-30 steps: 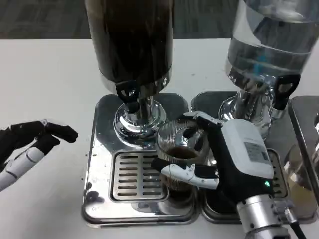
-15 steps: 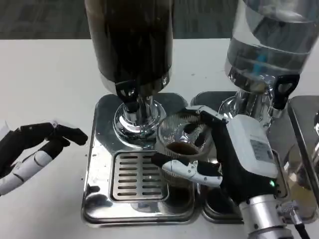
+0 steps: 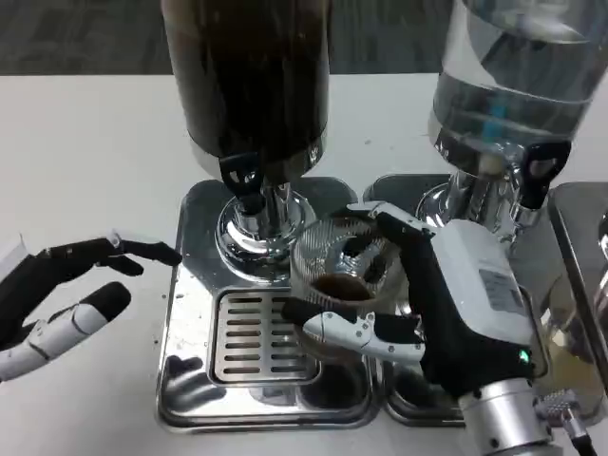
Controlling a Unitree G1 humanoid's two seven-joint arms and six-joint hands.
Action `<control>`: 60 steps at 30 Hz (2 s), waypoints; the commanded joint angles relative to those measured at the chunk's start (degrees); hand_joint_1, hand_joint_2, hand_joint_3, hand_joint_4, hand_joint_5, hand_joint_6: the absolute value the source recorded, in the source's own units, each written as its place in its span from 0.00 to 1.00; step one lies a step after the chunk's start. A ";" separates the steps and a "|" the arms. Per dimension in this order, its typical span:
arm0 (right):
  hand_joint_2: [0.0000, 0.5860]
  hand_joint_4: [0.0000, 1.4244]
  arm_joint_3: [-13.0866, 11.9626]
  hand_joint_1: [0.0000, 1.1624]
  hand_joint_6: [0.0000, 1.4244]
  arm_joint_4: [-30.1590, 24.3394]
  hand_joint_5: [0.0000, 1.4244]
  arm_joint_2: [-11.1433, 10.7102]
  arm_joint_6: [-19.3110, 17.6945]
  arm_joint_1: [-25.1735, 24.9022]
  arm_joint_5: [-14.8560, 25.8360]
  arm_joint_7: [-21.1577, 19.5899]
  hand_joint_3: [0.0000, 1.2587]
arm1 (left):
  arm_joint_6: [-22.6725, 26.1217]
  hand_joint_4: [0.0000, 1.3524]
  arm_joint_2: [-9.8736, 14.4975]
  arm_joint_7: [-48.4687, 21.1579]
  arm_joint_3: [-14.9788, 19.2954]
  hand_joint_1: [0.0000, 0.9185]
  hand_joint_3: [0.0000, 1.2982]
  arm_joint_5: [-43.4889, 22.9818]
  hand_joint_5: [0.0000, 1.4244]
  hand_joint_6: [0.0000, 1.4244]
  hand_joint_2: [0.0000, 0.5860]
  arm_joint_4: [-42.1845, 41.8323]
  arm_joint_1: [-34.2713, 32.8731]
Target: Grasp the cup under the faucet to collect the drink, then remove the cup.
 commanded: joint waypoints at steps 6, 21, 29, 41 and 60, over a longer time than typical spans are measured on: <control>0.34 0.43 0.31 0.47 0.85 -6.67 0.63 -0.11 -1.17 3.58 1.18 2.33 0.39 | -5.76 0.13 4.12 -2.50 -0.96 0.00 0.23 -0.34 0.11 0.19 0.29 -2.43 2.68; 0.35 0.43 0.35 0.47 0.86 -13.74 0.64 -1.91 -1.40 8.48 0.77 5.29 0.39 | -9.58 0.05 5.71 -2.41 -1.61 0.00 0.15 -3.29 0.07 0.13 0.27 -8.15 7.61; 0.35 0.43 -0.57 0.47 0.86 -15.39 0.64 -2.42 -1.72 10.13 0.96 5.86 0.39 | -8.94 0.05 5.81 -2.16 -2.51 0.00 0.14 -4.18 0.07 0.12 0.25 -10.41 9.61; 0.35 0.43 -0.64 0.46 0.87 -19.23 0.65 -2.81 -2.11 13.02 1.06 6.63 0.40 | -8.85 0.06 6.40 -2.68 -3.02 0.00 0.15 -5.38 0.07 0.12 0.25 -11.10 9.37; 0.35 0.44 -0.93 0.48 0.88 -22.44 0.66 -2.58 -2.38 15.65 1.60 7.82 0.41 | -8.33 0.07 6.21 -2.63 -3.09 0.00 0.15 -6.04 0.08 0.13 0.25 -12.39 10.12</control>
